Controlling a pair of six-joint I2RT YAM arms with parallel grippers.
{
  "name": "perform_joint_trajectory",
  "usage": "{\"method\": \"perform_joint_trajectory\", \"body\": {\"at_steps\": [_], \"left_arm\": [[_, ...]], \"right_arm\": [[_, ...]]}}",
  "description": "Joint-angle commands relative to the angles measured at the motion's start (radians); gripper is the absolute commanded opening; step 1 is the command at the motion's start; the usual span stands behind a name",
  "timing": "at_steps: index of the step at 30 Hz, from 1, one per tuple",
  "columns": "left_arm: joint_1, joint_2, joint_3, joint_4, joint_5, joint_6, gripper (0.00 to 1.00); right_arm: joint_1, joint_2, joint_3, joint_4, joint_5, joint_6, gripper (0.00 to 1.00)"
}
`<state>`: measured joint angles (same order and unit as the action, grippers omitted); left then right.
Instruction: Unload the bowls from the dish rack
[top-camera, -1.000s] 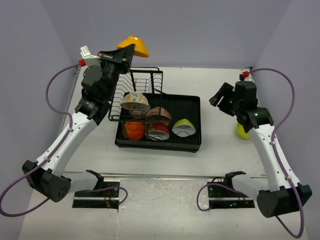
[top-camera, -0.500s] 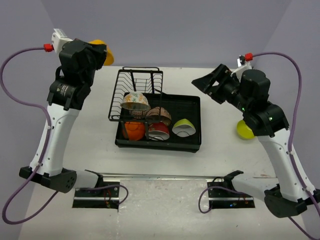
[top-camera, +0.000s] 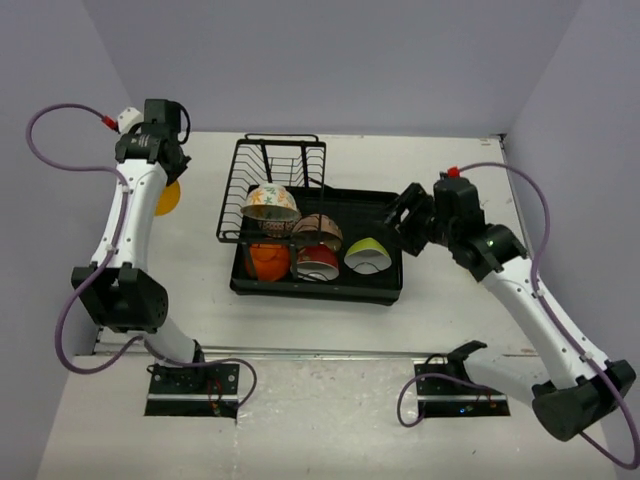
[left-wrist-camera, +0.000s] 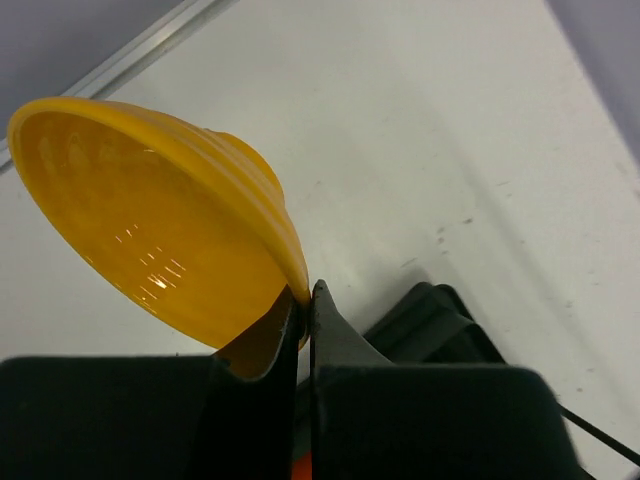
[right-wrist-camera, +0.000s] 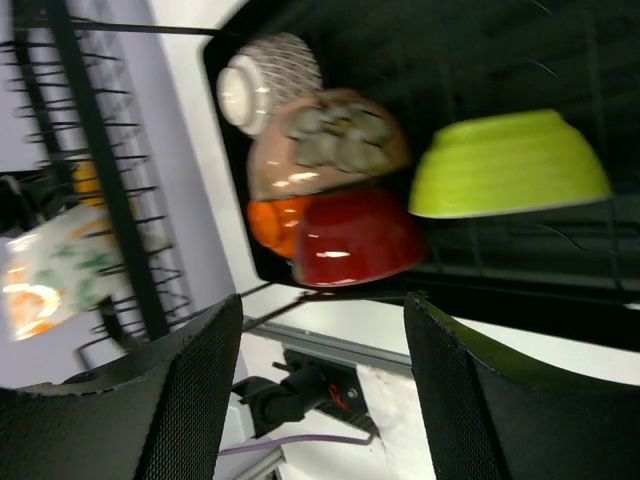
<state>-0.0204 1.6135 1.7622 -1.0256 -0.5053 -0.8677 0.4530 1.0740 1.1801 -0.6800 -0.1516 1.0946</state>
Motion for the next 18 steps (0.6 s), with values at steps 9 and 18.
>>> {"method": "perform_joint_trajectory", "body": {"at_steps": [9, 18], "left_arm": [[0.129, 0.298, 0.16, -0.152, 0.119, 0.044, 0.0], [0.146, 0.526, 0.267, -0.223, 0.154, 0.09, 0.0]], "right_arm": [[0.021, -0.33, -0.546, 0.618, 0.159, 0.336, 0.64], [0.133, -0.384, -0.738, 0.8, 0.378, 0.404, 0.64]]}}
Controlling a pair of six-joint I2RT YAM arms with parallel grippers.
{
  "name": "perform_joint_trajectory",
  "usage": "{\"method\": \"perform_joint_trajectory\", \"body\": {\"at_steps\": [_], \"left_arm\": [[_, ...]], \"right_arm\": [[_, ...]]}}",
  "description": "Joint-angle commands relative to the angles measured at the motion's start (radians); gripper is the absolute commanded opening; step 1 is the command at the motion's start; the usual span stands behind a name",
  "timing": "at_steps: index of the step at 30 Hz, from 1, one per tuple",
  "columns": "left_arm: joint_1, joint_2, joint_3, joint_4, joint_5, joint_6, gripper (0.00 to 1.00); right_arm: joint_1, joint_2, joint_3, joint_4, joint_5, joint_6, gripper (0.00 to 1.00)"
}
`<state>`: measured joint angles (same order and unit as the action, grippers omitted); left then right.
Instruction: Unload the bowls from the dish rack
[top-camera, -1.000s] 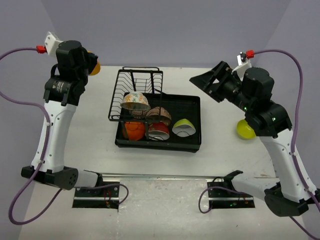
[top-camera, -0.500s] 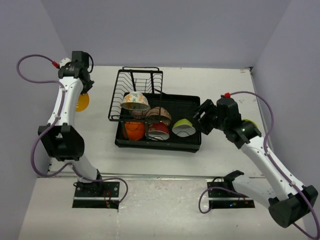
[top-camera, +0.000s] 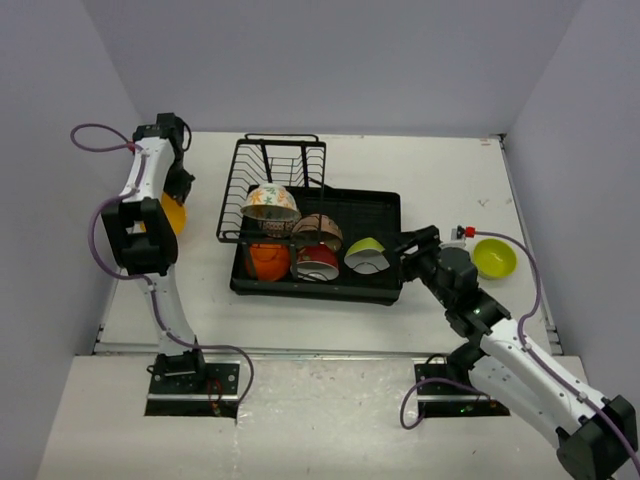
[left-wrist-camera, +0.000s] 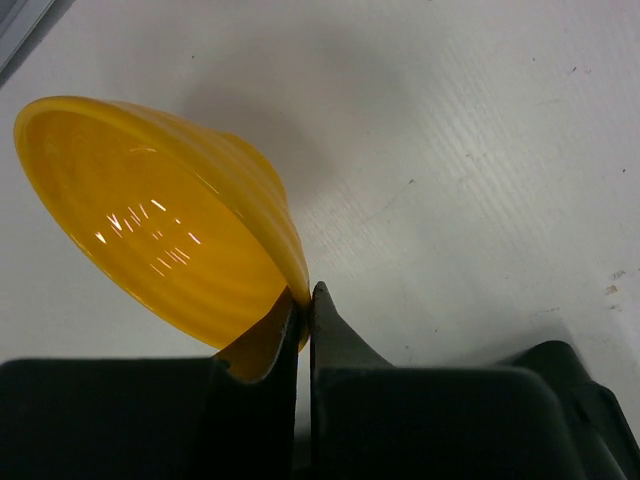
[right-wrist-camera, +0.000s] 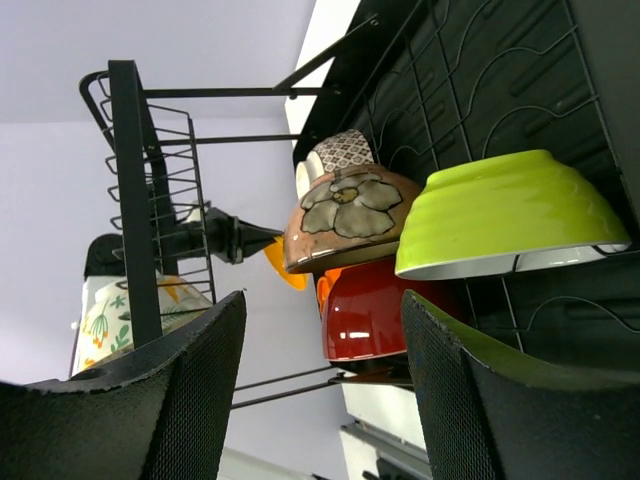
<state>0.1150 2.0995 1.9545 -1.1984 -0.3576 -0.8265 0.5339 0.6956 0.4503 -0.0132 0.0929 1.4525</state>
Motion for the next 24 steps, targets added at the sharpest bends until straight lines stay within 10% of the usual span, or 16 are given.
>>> {"method": "perform_joint_trajectory", "body": {"at_steps": [1, 24], "left_arm": [[0.011, 0.062, 0.105, -0.056, 0.005, 0.064, 0.0], [0.049, 0.304, 0.15, -0.106, -0.054, 0.153, 0.0]], "right_arm": [[0.067, -0.001, -0.006, 0.133, 0.171, 0.046, 0.64], [0.415, 0.131, 0.087, -0.019, 0.605, 0.175, 0.66]]}}
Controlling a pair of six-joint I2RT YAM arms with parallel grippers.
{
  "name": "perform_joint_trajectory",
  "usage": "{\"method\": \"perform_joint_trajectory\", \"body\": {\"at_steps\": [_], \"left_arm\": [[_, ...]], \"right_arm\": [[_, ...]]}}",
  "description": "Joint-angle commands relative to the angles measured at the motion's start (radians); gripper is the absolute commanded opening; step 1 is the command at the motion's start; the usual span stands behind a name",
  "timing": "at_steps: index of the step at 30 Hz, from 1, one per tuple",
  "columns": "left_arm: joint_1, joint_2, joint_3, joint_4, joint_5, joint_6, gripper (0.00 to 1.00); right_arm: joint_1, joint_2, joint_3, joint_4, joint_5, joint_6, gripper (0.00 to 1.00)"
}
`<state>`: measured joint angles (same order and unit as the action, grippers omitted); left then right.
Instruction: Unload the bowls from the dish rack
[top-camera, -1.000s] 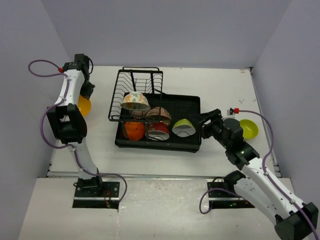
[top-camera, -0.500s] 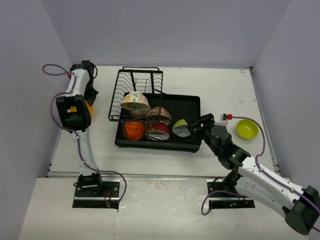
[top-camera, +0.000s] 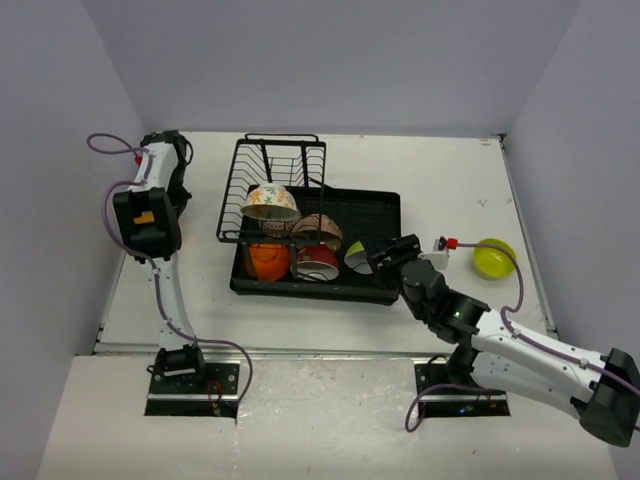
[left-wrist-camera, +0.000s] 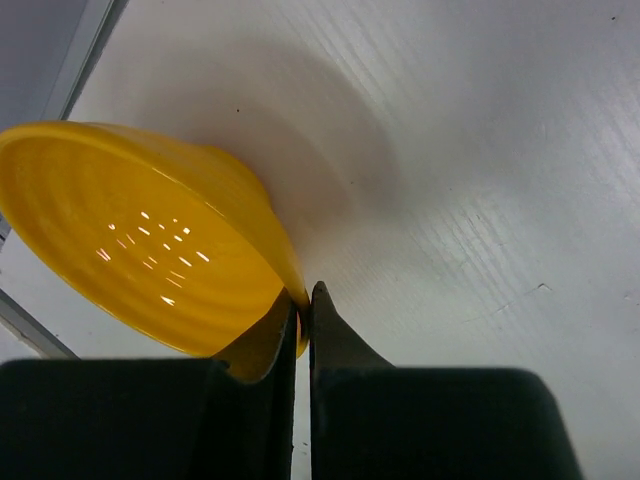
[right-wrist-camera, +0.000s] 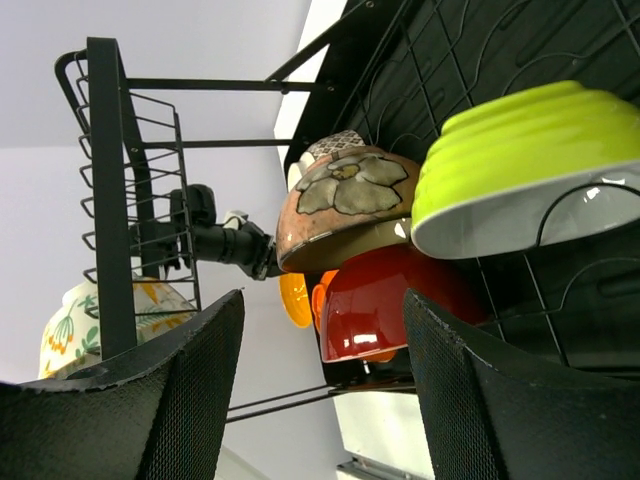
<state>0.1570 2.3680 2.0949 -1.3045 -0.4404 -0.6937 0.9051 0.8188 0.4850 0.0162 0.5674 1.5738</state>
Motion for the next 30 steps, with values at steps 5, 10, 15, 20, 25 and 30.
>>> {"method": "perform_joint_trajectory", "body": {"at_steps": [5, 10, 15, 20, 25, 30], "left_arm": [[0.007, 0.043, 0.048, 0.017, 0.086, 0.022, 0.06], [0.007, 0.022, 0.082, 0.039, 0.163, 0.01, 0.31], [0.006, -0.004, 0.106, 0.053, 0.229, -0.016, 0.47], [0.006, -0.039, 0.085, 0.063, 0.255, -0.047, 0.5], [0.006, -0.099, 0.037, 0.093, 0.273, -0.067, 0.5], [0.007, -0.139, 0.07, 0.12, 0.337, -0.087, 0.5]], "right_arm": [[0.083, -0.024, 0.03, -0.113, 0.189, 0.113, 0.66], [0.083, -0.035, -0.016, -0.15, 0.226, 0.176, 0.66], [0.083, 0.02, -0.039, -0.131, 0.235, 0.236, 0.64], [0.08, 0.091, -0.023, -0.122, 0.241, 0.259, 0.64], [0.043, 0.155, -0.003, -0.105, 0.241, 0.264, 0.63], [0.023, 0.195, 0.006, -0.061, 0.233, 0.253, 0.62]]}}
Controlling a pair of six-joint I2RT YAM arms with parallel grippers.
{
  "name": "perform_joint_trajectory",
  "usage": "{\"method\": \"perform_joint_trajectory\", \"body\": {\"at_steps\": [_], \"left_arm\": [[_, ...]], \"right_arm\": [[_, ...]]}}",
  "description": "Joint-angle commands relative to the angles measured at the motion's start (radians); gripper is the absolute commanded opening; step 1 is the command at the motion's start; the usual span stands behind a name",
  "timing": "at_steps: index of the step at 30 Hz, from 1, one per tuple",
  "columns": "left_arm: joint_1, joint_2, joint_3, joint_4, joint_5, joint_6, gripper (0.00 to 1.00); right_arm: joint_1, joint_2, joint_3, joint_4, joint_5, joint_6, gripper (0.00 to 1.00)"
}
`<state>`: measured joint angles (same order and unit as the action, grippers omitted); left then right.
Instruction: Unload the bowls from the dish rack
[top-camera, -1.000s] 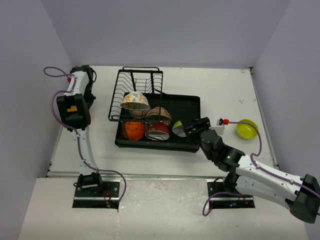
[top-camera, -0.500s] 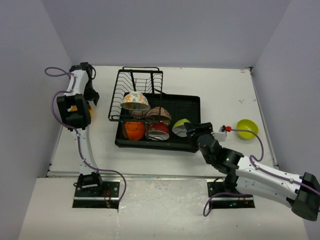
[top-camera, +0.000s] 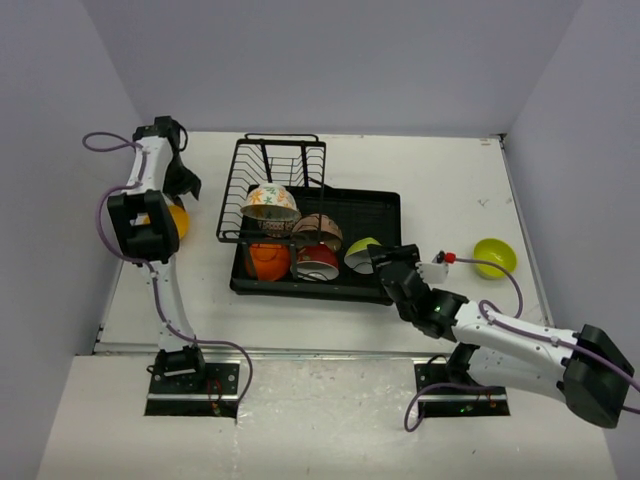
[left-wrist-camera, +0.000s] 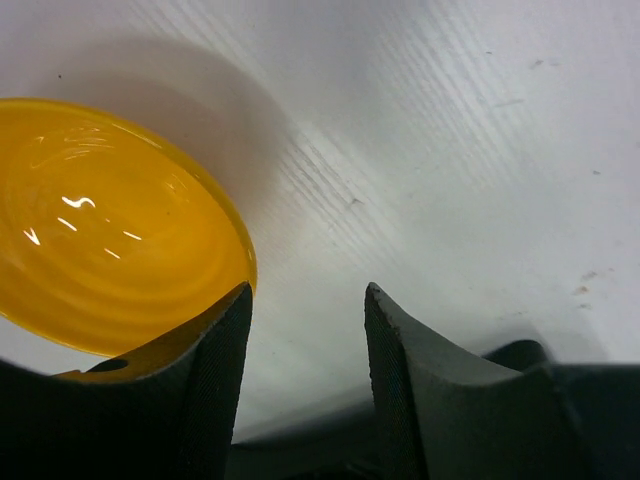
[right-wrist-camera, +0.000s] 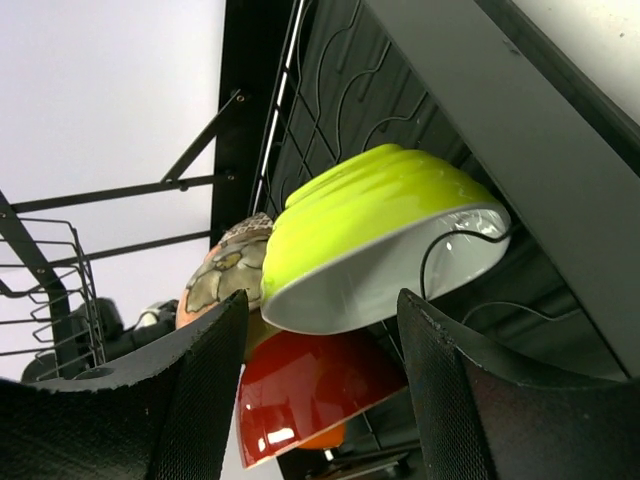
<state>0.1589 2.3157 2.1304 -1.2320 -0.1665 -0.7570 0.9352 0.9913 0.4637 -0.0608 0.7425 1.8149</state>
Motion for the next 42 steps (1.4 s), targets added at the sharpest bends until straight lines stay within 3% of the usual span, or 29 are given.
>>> {"method": "perform_joint_trajectory", "body": {"at_steps": [1, 7, 11, 17, 25, 30, 33, 40, 42], "left_arm": [[0.004, -0.102, 0.036, 0.055, 0.088, -0.031, 0.5], [0.002, -0.137, 0.01, 0.071, 0.122, -0.048, 0.51], [0.001, -0.171, -0.01, 0.075, 0.13, -0.07, 0.5], [-0.004, -0.22, -0.016, 0.117, 0.16, -0.093, 0.5], [-0.004, -0.249, -0.024, 0.12, 0.162, -0.094, 0.5], [-0.004, -0.271, -0.032, 0.129, 0.195, -0.105, 0.5], [-0.005, -0.291, -0.043, 0.14, 0.208, -0.11, 0.5], [-0.009, -0.343, -0.084, 0.183, 0.242, -0.13, 0.5], [-0.015, -0.366, -0.104, 0.212, 0.257, -0.139, 0.5]], "right_arm": [[-0.015, 0.032, 0.035, 0.024, 0.06, -0.002, 0.62], [-0.042, 0.076, 0.056, 0.05, 0.04, -0.005, 0.59], [-0.049, 0.118, 0.078, 0.082, 0.035, 0.004, 0.46], [-0.05, 0.205, 0.147, 0.078, 0.028, 0.035, 0.4], [-0.05, 0.27, 0.144, 0.091, 0.009, 0.089, 0.0], [-0.047, 0.303, 0.108, 0.182, -0.011, 0.052, 0.0], [-0.049, 0.3, 0.072, 0.301, -0.009, -0.057, 0.0], [-0.047, 0.277, -0.043, 0.826, -0.074, -0.488, 0.0], [-0.045, 0.283, -0.085, 0.928, -0.087, -0.509, 0.0]]}}
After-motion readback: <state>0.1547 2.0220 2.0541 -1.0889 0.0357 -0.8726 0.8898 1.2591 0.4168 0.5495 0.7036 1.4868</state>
